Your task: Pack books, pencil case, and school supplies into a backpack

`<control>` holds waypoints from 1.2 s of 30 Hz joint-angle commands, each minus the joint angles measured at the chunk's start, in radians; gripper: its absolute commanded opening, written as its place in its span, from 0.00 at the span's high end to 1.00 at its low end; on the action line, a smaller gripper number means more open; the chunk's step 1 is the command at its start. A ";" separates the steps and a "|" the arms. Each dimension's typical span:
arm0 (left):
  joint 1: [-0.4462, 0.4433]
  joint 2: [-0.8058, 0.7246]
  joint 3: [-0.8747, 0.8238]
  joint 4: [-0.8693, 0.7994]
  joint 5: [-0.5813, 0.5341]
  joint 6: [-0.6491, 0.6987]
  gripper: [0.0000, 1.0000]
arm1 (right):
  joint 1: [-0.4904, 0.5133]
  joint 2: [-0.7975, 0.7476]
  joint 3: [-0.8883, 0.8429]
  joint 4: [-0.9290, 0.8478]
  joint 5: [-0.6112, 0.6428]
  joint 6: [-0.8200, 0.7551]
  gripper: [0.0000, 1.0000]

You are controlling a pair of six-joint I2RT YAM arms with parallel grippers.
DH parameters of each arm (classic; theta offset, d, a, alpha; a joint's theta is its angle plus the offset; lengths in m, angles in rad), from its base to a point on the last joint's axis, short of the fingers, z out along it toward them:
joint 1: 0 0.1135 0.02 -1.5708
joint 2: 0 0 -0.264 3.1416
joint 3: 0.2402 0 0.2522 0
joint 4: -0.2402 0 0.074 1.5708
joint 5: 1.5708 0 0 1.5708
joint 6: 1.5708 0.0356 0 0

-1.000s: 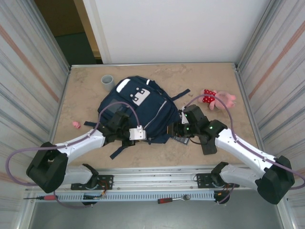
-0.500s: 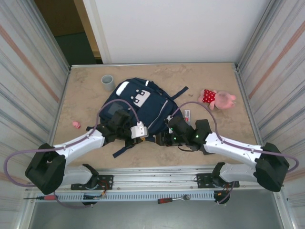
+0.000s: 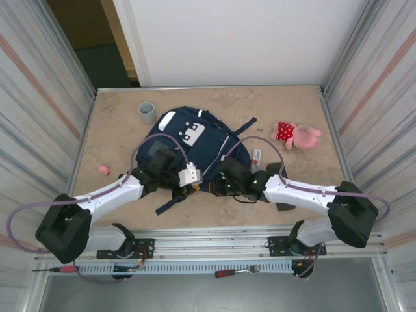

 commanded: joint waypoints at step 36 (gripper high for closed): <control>0.046 -0.367 0.095 -0.338 -0.483 -1.110 0.43 | -0.077 -0.104 0.076 -0.317 -0.067 -0.124 1.00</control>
